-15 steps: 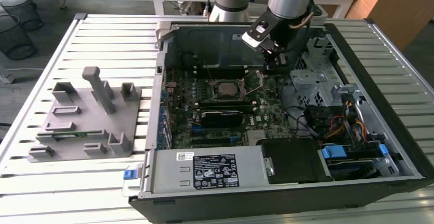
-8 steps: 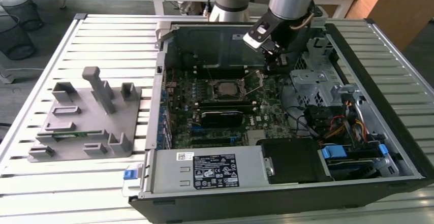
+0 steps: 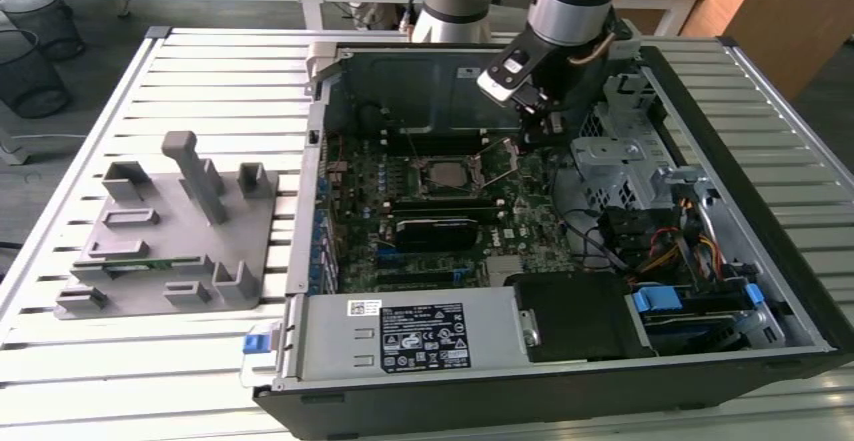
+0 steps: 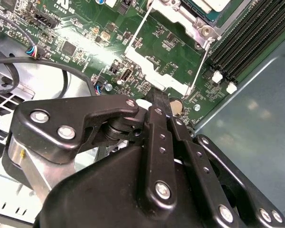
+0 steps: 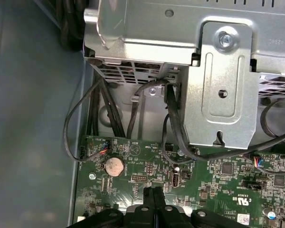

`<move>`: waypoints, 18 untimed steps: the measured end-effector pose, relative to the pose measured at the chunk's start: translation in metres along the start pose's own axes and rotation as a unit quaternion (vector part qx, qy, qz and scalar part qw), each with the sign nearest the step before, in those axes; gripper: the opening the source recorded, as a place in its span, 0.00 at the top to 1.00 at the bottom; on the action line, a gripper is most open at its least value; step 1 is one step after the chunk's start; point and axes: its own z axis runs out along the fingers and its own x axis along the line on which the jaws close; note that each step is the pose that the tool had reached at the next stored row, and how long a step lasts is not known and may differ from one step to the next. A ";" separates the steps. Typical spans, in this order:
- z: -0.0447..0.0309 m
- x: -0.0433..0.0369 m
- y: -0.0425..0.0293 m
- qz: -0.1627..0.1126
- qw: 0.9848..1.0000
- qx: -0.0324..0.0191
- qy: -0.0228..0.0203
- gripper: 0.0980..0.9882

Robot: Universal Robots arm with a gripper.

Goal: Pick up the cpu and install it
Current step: 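Close the cpu cover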

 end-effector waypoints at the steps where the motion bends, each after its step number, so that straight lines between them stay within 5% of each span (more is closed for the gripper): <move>1: 0.0009 -0.0001 0.0000 0.000 1.000 0.000 0.000 0.99; 18: -0.0050 -0.0004 -0.0073 0.000 1.000 0.005 0.001 0.99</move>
